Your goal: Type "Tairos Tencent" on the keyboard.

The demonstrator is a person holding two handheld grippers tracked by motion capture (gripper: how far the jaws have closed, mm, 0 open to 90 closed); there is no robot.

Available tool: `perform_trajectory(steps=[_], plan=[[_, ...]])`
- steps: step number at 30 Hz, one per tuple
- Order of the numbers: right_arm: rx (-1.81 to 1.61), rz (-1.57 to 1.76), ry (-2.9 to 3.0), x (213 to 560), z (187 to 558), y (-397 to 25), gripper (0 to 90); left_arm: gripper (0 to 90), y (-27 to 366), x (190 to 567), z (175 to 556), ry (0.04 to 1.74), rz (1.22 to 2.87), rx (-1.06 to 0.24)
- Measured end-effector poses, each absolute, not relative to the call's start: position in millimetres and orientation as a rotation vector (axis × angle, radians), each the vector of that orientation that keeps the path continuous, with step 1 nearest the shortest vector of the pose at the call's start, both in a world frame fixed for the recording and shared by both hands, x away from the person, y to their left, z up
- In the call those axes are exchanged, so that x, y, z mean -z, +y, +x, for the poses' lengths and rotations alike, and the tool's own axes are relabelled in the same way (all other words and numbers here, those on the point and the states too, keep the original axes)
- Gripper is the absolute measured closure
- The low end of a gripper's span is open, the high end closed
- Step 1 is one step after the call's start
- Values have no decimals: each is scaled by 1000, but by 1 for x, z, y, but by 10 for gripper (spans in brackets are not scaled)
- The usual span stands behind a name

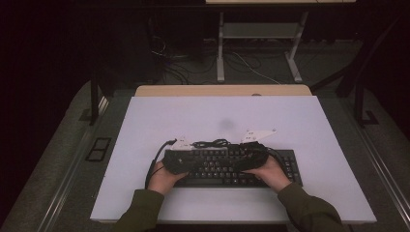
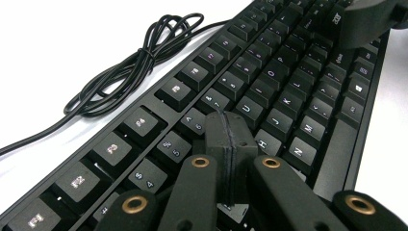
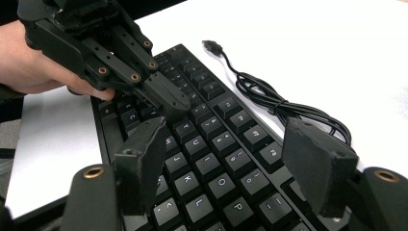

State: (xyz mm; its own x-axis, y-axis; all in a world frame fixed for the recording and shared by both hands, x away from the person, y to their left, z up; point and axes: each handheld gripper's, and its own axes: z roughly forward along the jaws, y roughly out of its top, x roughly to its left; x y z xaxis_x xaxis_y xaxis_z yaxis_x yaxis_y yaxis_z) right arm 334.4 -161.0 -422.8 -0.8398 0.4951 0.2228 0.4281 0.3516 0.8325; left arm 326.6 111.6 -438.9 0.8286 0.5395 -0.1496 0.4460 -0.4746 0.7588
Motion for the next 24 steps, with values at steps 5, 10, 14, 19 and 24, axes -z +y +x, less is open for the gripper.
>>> perform_trajectory(steps=[5, 10, 14, 19, 24], plan=[[-1523, 857, 2524, 423, 335, -160, 308, 889, 113, 439, 325, 719, 2142, -141], [-1526, 858, 2517, 422, 335, -161, 296, 888, 116, 437, 325, 718, 2132, -143], [-1522, 860, 2510, 422, 336, -163, 292, 874, 118, 435, 325, 723, 2107, -141], [-1524, 866, 2496, 421, 336, -166, 281, 764, 121, 432, 323, 727, 2075, -135], [-1517, 877, 2487, 422, 336, -170, 268, 648, 124, 429, 321, 721, 2052, -134]])
